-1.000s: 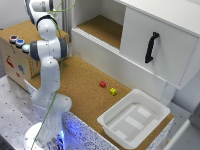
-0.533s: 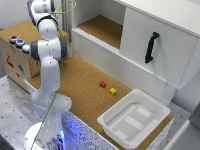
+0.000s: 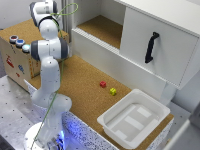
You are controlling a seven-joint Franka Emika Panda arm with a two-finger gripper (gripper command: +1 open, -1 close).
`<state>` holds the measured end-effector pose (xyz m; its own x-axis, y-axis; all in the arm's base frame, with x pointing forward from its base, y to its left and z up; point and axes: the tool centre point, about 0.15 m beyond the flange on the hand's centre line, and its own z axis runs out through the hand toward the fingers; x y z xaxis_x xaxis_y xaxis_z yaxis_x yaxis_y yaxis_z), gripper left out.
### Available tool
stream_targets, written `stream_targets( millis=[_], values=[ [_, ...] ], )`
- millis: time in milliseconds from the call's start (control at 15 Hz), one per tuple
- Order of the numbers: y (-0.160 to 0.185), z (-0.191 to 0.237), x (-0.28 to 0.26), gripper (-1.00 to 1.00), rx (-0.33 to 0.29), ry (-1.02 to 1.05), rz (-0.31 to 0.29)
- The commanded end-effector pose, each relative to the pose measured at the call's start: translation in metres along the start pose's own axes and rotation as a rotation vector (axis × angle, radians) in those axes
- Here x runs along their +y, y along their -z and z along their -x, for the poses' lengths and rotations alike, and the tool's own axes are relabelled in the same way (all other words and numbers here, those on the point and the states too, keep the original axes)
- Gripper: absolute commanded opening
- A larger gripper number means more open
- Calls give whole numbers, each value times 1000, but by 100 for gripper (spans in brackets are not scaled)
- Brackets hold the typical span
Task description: Rotate the purple block towards the right
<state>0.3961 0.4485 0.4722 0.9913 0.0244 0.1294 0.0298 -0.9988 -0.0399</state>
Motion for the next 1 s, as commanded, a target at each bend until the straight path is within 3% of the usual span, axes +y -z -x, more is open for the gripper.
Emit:
stream_targets(
  millis=[0, 333, 600, 800, 933],
  values=[
    [26, 42, 19, 100, 95, 88, -95],
    [60, 61, 21, 100, 88, 250, -72],
    [71, 86, 46, 100, 36, 258, -63],
    [76, 99, 72, 100, 16, 304, -84],
    [70, 105, 91, 100, 28, 350, -135]
  ],
)
